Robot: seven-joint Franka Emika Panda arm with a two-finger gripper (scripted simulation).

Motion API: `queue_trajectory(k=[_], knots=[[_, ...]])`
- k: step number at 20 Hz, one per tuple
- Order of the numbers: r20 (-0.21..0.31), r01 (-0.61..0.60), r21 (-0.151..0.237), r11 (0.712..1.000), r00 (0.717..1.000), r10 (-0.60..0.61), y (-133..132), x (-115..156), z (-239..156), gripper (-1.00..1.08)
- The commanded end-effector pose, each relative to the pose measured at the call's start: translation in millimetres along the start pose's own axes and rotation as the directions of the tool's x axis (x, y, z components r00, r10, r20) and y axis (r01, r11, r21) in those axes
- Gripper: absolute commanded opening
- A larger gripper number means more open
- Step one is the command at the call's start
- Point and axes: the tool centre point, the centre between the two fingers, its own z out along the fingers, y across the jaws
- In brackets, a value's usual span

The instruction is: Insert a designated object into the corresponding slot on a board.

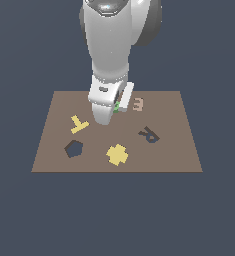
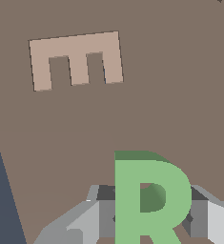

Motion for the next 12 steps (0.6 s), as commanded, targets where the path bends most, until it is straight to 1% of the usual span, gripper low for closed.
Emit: queue_trajectory(k=[1,7,12], knots=[[0.000,-0.020,0.000,1.000,1.000,0.020,0.8,6.5,-0.5,-1.00],[0.000,-0.102,0.000,0.995,0.995,0.102,5.1,29.9,-2.0,-1.00],[-0.001,-0.201,0.000,0.980,0.980,0.201,13.3,57.8,-3.7,-1.00]])
